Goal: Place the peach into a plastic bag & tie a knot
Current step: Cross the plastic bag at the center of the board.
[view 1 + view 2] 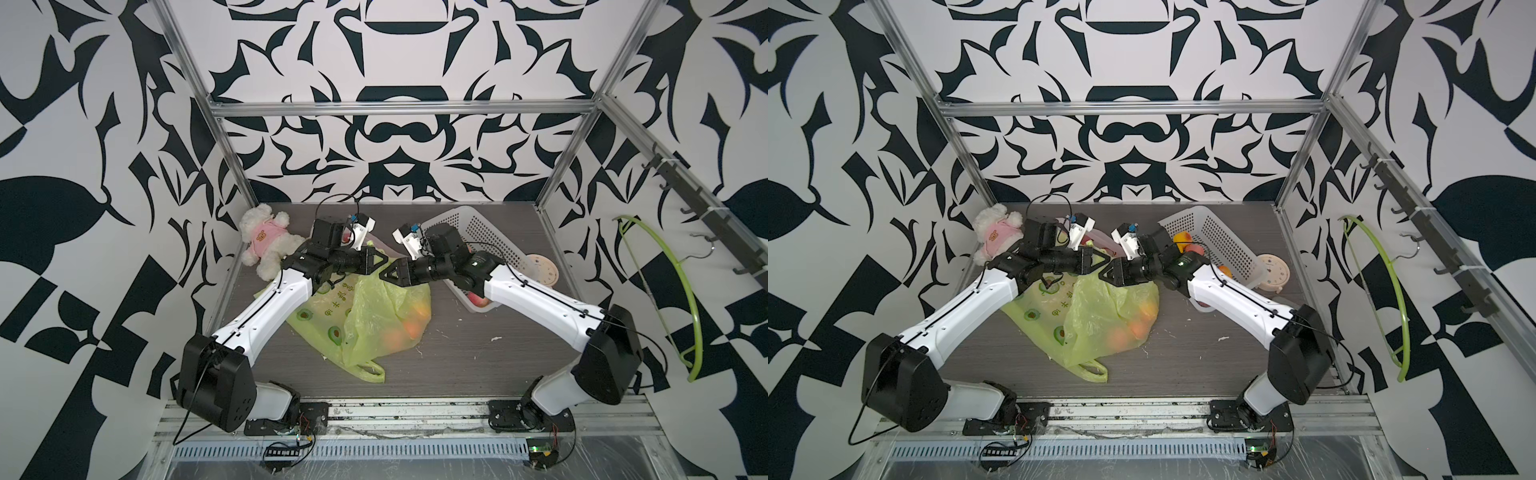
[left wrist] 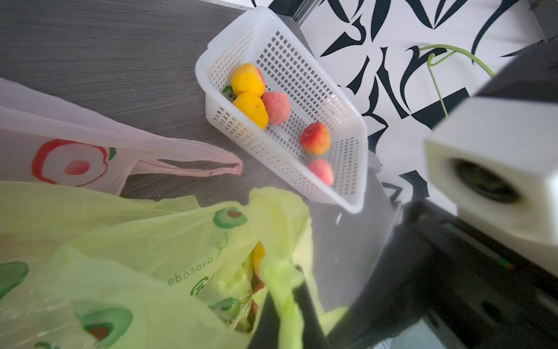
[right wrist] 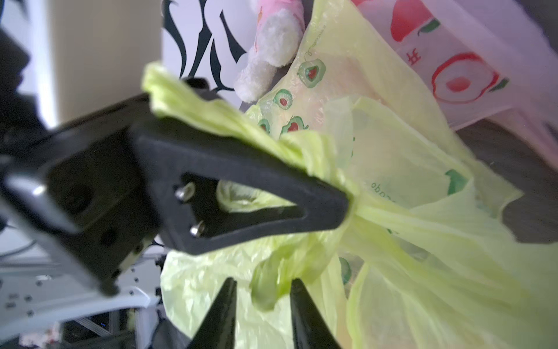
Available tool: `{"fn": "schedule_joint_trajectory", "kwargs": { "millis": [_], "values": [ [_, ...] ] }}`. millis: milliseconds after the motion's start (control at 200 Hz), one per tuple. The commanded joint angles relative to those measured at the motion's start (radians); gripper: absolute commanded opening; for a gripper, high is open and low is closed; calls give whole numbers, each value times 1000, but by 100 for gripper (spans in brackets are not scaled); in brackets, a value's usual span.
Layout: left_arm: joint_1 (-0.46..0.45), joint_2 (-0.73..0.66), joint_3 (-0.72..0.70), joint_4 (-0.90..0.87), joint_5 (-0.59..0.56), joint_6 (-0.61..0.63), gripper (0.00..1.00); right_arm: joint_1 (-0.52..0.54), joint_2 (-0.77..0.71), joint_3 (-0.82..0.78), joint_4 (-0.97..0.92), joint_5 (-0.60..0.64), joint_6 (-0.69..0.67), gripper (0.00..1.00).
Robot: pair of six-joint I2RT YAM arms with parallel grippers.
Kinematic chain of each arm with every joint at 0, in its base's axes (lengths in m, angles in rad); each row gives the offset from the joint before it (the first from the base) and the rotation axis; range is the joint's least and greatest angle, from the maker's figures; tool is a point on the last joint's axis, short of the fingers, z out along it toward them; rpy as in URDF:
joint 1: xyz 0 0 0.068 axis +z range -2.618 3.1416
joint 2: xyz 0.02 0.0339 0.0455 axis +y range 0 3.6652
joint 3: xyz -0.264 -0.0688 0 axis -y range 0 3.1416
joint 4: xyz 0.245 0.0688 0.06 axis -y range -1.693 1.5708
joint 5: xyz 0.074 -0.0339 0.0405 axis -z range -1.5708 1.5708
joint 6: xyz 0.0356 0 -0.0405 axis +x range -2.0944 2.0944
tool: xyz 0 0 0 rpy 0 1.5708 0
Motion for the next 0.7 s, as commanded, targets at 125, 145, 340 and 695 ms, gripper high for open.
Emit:
{"fn": "schedule_joint_trajectory", "kwargs": {
  "millis": [125,145,340,695],
  "values": [
    [-2,0,120,-45,160,73,0,-143,-145,111,-142,-121,-175,52],
    [-2,2,129,-54,174,76,0,-158,-147,116,-145,-133,-180,54],
    [-1,29,194,-124,305,82,0,-199,-44,245,-225,-301,-267,64],
    [-1,53,262,-215,448,95,0,-195,66,339,-212,-493,-306,64]
  ]
}}
